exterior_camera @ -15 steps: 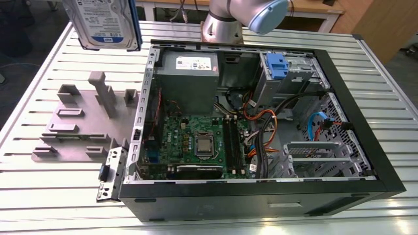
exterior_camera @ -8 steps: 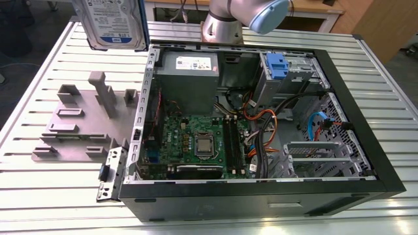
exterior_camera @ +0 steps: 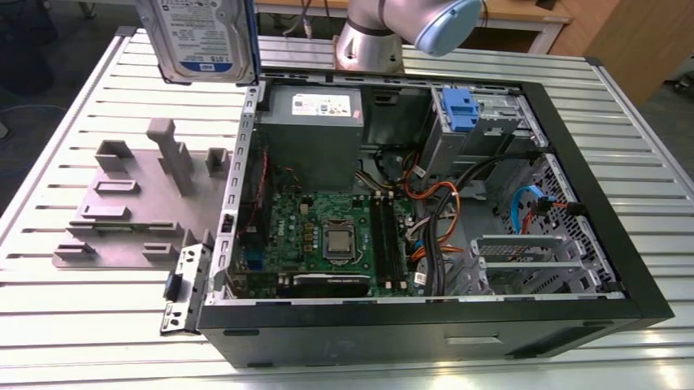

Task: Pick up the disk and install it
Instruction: 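Pick up the disk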

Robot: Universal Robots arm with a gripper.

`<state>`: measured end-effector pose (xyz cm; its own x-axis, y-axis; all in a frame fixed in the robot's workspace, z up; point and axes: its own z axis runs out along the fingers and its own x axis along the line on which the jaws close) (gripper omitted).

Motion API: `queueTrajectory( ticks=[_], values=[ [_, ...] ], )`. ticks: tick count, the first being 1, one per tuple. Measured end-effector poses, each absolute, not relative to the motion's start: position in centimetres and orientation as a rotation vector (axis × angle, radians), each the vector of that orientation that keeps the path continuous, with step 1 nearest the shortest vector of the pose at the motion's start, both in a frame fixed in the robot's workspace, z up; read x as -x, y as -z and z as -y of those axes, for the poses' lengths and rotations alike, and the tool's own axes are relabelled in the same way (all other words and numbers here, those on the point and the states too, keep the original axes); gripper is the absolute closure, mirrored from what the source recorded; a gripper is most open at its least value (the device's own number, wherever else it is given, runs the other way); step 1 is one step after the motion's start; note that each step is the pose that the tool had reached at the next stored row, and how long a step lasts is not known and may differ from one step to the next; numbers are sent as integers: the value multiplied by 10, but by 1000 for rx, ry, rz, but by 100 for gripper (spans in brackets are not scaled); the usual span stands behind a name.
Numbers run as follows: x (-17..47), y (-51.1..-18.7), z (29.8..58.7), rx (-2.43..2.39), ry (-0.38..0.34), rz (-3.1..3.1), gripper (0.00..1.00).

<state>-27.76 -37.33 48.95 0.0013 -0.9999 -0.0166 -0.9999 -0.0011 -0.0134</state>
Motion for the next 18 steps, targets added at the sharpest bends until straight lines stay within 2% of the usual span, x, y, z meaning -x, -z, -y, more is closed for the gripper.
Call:
queueTrajectory(
  ticks=[18],
  values=[
    [254,-490,374,2208,-4,-2205,64]
  ],
)
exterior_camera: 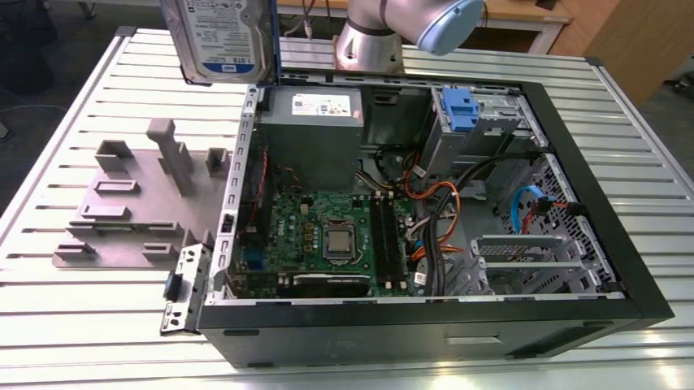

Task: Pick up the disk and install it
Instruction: 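Pick up the disk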

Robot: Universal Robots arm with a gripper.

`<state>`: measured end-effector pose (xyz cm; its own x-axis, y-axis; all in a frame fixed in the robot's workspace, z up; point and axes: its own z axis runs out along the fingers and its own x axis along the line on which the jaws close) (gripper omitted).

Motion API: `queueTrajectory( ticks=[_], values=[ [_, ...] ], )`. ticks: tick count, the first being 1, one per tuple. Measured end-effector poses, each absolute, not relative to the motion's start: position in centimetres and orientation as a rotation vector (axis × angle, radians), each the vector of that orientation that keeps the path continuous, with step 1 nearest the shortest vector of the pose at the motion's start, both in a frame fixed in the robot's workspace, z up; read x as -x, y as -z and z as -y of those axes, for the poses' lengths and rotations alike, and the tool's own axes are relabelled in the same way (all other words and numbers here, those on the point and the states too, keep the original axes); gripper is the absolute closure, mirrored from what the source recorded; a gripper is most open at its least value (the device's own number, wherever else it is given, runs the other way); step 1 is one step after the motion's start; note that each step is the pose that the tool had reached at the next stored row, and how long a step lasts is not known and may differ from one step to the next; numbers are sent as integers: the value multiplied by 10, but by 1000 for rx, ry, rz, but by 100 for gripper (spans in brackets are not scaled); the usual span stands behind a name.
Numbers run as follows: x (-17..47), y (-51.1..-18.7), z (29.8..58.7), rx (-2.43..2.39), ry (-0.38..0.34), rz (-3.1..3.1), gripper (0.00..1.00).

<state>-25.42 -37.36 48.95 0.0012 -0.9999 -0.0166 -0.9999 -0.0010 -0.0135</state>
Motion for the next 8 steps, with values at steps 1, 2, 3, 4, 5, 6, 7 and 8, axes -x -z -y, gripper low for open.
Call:
queueTrajectory(
  ticks=[1,2,3,4,5,6,7,8],
  values=[
    [254,-490,374,2207,-4,-2206,64],
    [254,-490,375,2206,-3,-2207,64],
    [254,-490,377,2205,-4,-2208,64],
    [254,-490,379,2204,-4,-2209,64],
    [254,-489,381,2202,-3,-2210,64],
    [254,-490,383,2201,-3,-2212,64],
    [254,-490,386,2199,-3,-2214,64],
    [254,-490,388,2197,-3,-2216,64]
  ],
)
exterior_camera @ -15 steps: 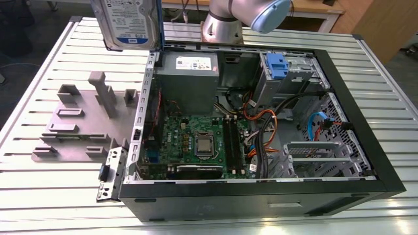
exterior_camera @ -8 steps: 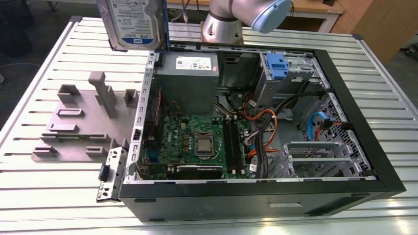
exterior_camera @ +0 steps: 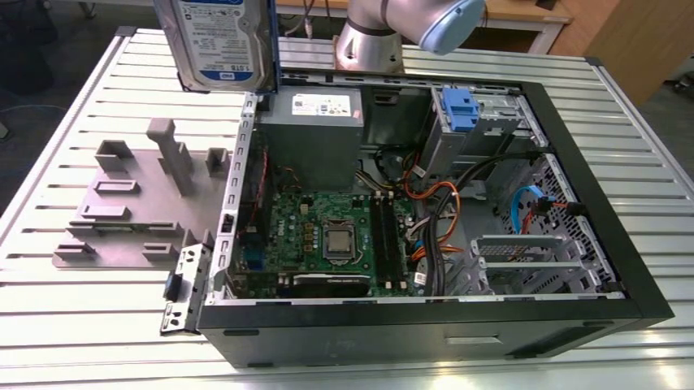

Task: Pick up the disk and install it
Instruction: 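Pick up the disk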

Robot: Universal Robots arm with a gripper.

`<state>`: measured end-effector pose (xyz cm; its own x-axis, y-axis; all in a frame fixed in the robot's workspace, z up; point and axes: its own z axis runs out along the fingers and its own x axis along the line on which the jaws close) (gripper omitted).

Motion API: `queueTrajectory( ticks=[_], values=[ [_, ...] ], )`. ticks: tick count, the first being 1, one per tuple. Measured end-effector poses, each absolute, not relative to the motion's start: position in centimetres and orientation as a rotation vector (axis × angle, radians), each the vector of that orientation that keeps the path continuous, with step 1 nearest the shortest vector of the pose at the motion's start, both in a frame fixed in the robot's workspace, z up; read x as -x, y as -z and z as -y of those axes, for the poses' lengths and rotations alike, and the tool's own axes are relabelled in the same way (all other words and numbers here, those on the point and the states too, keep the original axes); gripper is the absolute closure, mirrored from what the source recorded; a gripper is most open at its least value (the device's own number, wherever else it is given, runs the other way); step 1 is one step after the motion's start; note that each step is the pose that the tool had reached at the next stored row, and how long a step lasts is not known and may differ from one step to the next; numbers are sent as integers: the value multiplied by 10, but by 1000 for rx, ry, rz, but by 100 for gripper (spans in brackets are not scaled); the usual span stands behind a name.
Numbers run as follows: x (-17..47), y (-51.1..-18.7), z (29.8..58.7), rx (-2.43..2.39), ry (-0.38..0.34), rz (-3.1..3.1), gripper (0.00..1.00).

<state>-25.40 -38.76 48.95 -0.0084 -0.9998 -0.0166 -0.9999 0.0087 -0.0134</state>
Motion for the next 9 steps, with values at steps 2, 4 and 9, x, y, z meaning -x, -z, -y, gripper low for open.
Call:
queueTrajectory(
  ticks=[2,4,9],
  values=[
    [254,-490,392,2193,-3,-2220,64],
    [254,-489,396,2188,-3,-2224,64],
    [254,-489,404,2179,-3,-2234,64]
  ],
)
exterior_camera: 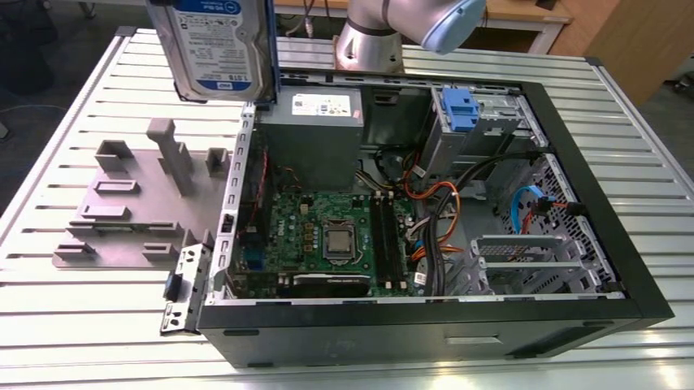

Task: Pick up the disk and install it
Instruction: 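Pick up the disk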

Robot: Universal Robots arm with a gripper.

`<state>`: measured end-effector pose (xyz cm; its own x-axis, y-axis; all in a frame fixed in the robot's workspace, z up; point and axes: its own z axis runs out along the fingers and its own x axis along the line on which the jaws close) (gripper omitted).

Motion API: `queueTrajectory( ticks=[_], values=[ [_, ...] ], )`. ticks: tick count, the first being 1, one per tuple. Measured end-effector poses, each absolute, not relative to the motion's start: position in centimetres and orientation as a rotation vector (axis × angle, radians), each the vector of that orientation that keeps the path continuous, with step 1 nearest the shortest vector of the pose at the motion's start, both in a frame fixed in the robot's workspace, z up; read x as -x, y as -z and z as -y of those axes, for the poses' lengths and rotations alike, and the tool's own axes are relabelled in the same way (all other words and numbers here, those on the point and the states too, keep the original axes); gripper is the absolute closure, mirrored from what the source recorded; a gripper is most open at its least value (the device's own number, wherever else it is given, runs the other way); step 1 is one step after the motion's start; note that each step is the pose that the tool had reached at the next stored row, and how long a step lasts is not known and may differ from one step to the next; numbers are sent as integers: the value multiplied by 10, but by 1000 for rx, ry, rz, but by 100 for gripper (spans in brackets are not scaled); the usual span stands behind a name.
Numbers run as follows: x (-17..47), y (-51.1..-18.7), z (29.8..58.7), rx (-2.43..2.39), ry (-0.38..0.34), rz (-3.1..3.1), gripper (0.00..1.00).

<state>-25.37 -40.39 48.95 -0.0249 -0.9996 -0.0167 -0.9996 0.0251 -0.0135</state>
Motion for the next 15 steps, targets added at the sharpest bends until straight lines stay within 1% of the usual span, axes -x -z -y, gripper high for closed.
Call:
queueTrajectory(
  ticks=[15],
  values=[
    [225,-489,405,2177,-3,-2235,64]
  ],
)
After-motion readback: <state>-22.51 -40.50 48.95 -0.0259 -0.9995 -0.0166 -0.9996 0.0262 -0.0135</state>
